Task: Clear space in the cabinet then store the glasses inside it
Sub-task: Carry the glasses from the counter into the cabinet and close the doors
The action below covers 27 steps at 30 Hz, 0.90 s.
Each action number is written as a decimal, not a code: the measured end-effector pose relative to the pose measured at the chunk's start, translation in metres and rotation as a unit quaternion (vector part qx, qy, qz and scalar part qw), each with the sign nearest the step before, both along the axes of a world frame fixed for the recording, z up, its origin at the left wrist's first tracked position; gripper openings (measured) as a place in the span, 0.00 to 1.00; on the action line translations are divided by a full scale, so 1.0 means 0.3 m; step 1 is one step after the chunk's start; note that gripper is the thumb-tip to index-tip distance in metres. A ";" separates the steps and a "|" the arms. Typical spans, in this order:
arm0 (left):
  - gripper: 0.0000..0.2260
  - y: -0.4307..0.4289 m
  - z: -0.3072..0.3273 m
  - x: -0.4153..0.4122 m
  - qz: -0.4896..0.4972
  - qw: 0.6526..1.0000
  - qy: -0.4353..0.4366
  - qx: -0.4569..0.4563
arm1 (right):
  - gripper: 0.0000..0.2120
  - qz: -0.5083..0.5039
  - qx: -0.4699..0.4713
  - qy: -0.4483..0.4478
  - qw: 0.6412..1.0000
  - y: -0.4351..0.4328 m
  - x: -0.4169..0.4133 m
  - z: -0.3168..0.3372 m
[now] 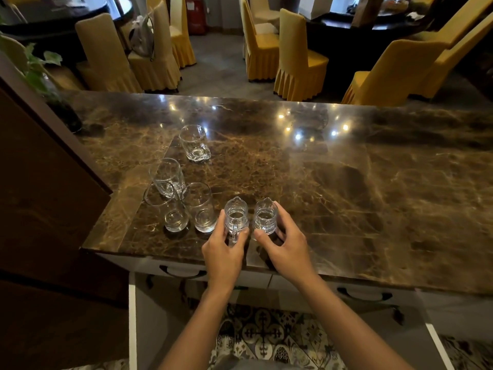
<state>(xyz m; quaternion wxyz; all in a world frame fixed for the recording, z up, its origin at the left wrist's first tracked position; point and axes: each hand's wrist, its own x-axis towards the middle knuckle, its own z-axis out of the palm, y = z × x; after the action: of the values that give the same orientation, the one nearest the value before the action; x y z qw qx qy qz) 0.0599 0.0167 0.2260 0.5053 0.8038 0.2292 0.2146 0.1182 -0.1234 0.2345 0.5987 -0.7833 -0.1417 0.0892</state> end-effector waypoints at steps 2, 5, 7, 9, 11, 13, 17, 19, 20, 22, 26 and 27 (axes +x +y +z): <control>0.29 0.006 -0.006 0.002 0.004 1.000 0.006 -0.012 | 0.36 -0.004 -0.003 -0.002 1.000 0.008 0.000 -0.006; 0.29 0.021 -0.015 0.012 0.010 1.000 0.006 -0.029 | 0.38 -0.003 -0.009 0.002 1.000 0.016 0.002 -0.003; 0.30 0.028 -0.021 0.020 0.016 0.999 0.005 -0.036 | 0.38 -0.001 -0.010 0.007 1.000 0.017 0.003 0.003; 0.31 0.029 -0.032 0.023 0.018 0.999 0.009 -0.033 | 0.39 0.001 -0.011 0.008 1.000 0.015 0.003 0.008; 0.32 0.029 -0.041 0.019 0.023 0.999 0.009 -0.032 | 0.39 0.003 -0.016 0.010 1.000 0.014 0.000 0.010; 0.34 0.028 -0.042 0.019 0.024 0.999 0.005 -0.033 | 0.39 0.004 -0.019 0.011 1.000 0.013 0.000 0.008; 0.39 0.022 -0.030 0.014 0.023 0.998 0.012 -0.049 | 0.44 0.008 -0.014 0.019 1.000 0.010 0.000 0.011; 0.42 0.017 -0.012 -0.006 0.023 0.998 0.023 -0.061 | 0.46 0.011 -0.010 0.029 0.999 0.004 0.005 0.017; 0.43 0.015 -0.002 -0.025 0.020 0.997 0.029 -0.066 | 0.46 0.011 -0.008 0.034 0.999 0.001 0.011 0.021; 0.42 0.015 0.025 -0.081 0.002 0.996 0.036 -0.076 | 0.44 0.007 -0.010 0.035 0.999 -0.005 0.027 0.042; 0.33 0.057 0.149 -0.209 -0.007 0.998 -0.007 -0.059 | 0.39 0.009 -0.025 -0.003 1.000 0.011 0.101 0.134; 0.30 0.081 0.205 -0.226 0.003 0.999 -0.032 -0.043 | 0.38 0.015 -0.033 -0.017 0.999 0.025 0.128 0.167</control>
<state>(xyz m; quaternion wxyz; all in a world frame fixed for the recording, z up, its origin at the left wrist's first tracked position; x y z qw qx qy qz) -0.0079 0.0409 0.2874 0.5459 0.7733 0.2244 0.2316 0.1565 -0.1160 0.2845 0.5689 -0.8016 -0.1606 0.0893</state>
